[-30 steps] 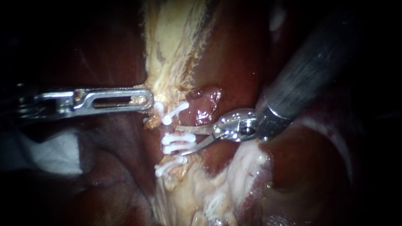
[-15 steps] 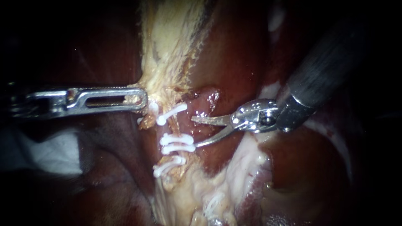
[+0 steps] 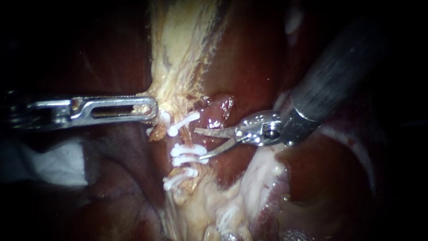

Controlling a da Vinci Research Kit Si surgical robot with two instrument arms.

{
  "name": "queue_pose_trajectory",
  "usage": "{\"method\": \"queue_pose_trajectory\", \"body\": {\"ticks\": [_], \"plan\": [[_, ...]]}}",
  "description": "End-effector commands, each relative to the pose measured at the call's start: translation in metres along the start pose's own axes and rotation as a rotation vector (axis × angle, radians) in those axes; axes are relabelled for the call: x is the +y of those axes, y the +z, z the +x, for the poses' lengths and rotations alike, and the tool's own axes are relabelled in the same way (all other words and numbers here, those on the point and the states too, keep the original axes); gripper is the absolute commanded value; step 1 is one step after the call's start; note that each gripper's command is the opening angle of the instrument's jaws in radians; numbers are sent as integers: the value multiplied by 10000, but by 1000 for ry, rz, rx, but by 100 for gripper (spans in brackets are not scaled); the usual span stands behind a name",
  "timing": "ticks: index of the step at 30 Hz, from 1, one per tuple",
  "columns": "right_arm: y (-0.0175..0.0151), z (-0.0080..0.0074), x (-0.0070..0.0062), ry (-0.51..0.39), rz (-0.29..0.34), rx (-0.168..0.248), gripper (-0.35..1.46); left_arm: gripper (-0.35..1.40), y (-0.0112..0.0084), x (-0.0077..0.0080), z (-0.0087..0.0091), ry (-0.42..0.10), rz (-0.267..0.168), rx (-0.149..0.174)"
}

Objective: Go to the cutting position right tube

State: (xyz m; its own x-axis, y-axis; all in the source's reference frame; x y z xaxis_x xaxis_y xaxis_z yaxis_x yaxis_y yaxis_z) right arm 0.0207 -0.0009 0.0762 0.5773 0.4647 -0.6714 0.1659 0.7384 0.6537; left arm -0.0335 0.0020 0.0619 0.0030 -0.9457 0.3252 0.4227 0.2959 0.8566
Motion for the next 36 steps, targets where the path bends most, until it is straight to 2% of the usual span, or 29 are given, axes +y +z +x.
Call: {"method": "queue_pose_trajectory", "body": {"ticks": [1, 16, 27, 36], "plan": [[1, 0, 1, 0, 0, -1, 127, -35, 0, -1, 0, 0, -1, 0], [24, 1, 8, -1, 11, 16, 127, -35, 0, -9, 2, -1, -1, -4], [35, 9, 4, 17, 90, 108, 127, -35, 0, -9, 2, -1, 0, -4], [40, 21, -5, 17, 129, 147, 127, -35, 0, -6, 1, 0, 1, -3]]}}
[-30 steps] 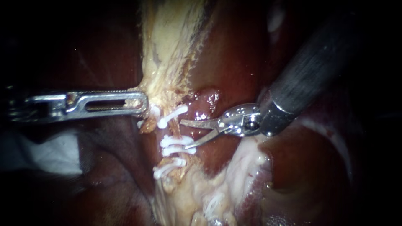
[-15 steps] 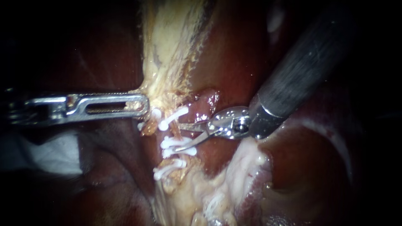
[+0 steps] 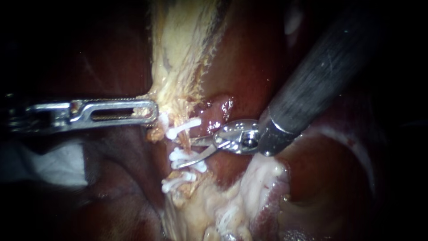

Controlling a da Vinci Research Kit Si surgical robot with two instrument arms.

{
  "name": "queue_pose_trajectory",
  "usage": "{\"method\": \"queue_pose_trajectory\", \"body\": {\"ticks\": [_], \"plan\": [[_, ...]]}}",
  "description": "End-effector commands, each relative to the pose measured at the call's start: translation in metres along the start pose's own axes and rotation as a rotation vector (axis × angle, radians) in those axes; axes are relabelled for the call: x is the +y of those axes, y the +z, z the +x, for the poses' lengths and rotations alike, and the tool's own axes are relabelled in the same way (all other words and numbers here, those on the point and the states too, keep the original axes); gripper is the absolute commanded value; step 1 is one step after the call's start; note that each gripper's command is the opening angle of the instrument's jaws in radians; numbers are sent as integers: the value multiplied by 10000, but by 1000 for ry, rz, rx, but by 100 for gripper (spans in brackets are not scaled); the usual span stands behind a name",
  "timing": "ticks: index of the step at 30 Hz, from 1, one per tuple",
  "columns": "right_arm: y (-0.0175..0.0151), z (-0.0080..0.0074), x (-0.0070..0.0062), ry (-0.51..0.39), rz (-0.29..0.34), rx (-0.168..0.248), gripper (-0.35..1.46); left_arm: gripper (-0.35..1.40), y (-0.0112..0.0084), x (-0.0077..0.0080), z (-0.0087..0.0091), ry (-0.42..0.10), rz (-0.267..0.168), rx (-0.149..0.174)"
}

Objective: Go to the cutting position right tube

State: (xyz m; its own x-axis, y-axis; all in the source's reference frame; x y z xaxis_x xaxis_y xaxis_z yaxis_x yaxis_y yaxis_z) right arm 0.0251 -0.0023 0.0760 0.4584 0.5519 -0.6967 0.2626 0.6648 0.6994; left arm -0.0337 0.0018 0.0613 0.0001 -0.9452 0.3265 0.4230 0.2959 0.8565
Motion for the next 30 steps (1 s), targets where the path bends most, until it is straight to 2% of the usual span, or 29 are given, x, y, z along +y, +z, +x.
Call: {"method": "queue_pose_trajectory", "body": {"ticks": [1, 16, 30], "plan": [[0, 1, 0, -2, 2, 1, 127, -35, 1, 1, 0, 0, 1, 1], [17, 9, 2, 17, 10, 13, 127, -35, 2, 4, 1, 1, 1, 0], [27, 10, 4, 25, 13, 14, 122, -35, 4, 4, 1, 1, 0, 0]]}}
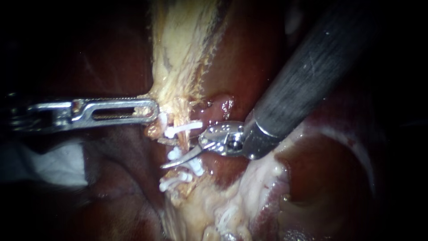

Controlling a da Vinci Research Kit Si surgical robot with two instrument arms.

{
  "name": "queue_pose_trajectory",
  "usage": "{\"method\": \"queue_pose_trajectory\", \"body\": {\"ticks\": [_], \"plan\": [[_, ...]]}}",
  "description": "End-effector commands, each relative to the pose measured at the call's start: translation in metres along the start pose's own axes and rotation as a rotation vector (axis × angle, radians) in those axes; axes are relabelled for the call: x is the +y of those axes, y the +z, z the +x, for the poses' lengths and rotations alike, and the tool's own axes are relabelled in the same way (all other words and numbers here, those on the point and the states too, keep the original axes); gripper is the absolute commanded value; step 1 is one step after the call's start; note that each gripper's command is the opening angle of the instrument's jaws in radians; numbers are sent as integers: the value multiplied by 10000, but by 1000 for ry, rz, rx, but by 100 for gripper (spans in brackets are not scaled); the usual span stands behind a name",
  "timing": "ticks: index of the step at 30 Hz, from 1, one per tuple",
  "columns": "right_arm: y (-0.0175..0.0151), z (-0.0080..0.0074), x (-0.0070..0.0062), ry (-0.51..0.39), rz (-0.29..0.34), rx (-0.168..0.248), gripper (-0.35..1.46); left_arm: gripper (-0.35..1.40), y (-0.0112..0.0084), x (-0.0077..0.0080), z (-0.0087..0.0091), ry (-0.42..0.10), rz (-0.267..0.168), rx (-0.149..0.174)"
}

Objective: Go to the cutting position right tube

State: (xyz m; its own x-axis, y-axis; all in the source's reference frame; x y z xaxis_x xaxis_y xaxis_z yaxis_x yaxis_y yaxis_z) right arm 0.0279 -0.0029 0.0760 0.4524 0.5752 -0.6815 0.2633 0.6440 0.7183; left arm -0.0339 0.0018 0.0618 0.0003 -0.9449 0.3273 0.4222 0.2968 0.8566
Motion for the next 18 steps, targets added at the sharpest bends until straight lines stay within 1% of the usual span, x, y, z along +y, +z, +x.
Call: {"method": "queue_pose_trajectory", "body": {"ticks": [1, 18], "plan": [[1, 0, 0, 0, -1, 0, 122, -35, 0, 0, 0, 0, -1, 0], [2, 0, 0, 5, 2, -2, 122, -35, 0, 0, 0, 0, -1, 0]]}}
